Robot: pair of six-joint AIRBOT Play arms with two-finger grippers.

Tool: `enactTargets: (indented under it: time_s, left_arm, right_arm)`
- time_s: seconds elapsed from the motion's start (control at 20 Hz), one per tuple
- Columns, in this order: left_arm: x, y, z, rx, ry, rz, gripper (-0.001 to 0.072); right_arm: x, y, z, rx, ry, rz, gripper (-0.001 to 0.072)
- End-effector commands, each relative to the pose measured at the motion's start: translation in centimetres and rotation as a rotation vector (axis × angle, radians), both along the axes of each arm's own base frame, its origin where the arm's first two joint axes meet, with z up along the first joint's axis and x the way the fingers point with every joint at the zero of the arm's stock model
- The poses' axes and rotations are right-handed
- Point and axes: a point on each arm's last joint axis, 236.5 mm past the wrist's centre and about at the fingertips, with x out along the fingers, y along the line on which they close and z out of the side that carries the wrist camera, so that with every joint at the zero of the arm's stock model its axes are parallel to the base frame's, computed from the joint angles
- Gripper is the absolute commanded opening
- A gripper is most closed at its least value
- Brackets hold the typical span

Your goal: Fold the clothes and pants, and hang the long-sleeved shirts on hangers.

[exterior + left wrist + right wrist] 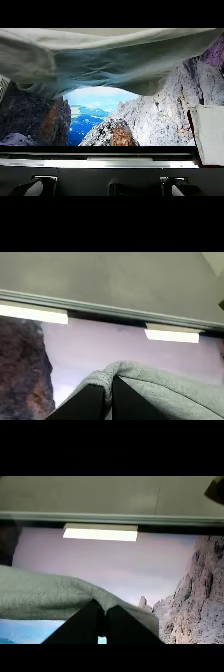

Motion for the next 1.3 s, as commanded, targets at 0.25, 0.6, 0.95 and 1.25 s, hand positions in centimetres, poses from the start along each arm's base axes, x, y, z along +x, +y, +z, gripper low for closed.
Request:
enactTargets:
  time_s: [0.25, 0.6, 0.95, 1.25]
  left_arm:
    - [-9.9, 2.1, 5.1, 0.048, -0.159, 0.222, 0.0014]
    - [4.5, 3.2, -10.6, 0.022, 0.351, 0.048, 0.0014]
    - [20.3, 1.8, -37.0, -0.044, 0.785, -0.072, 0.0015]
    - [27.4, 1.7, -43.8, -0.066, 0.671, -0.026, 0.0016]
  right_arm:
    - [-7.2, -3.3, 3.6, 0.072, -0.097, -0.188, 0.0030]
    - [9.7, -4.6, -13.5, 0.050, 0.467, -0.199, 0.0031]
    - [23.0, -5.2, -35.8, 0.009, 0.825, -0.169, 0.0031]
    - [27.9, -5.4, -43.4, -0.001, 0.815, -0.175, 0.0031]
